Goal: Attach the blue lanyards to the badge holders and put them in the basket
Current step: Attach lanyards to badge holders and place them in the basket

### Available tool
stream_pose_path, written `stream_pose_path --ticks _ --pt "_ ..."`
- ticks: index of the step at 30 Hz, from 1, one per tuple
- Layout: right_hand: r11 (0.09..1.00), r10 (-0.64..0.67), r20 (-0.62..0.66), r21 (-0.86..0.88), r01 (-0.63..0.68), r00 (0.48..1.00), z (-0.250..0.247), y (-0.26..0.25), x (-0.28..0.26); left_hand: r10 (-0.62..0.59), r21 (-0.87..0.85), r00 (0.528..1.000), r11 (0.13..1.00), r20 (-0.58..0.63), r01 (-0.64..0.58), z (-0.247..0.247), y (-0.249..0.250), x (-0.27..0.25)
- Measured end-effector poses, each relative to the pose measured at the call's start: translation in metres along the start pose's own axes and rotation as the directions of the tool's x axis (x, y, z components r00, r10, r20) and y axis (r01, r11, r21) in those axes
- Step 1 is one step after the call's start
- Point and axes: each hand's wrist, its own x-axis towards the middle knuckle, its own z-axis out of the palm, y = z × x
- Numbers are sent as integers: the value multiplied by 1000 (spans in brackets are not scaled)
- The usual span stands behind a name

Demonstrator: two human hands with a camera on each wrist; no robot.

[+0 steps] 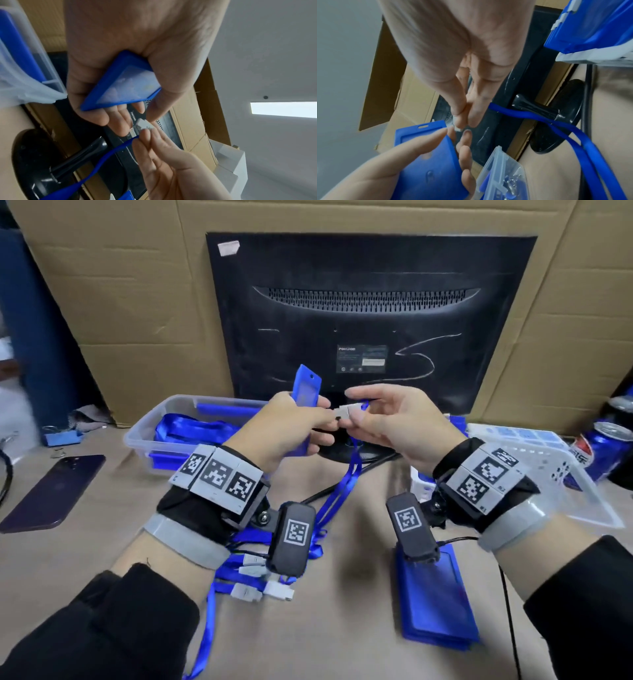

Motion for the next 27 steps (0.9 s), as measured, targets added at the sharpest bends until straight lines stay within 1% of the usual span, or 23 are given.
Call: stream_pose_path --ticks 4,8,13,17,20,24,27 --pt "1000 6 38 -2 -6 999 -10 19 8 -1 -10 999 1000 -46 0 7 -7 20" --pt "999 -14 -11 -48 13 1000 -15 34 18 27 -21 998 999 -54 -28 11 -8 34" --pt "990 -16 -30 -140 12 999 -21 36 24 73 29 995 997 -65 -71 13 -11 40" --pt "979 -6 -4 -203 6 1000 -21 41 27 64 5 995 998 -75 -63 13 -20 42" --pt "966 6 12 -260 -3 1000 -20 42 29 60 40 996 998 -71 -57 13 -25 45" --pt "950 -13 15 -311 17 1000 -23 39 31 68 50 997 997 -44 -66 11 -23 44" --pt "935 -7 49 -354 24 999 -23 40 32 90 83 994 993 -54 -86 9 -22 43"
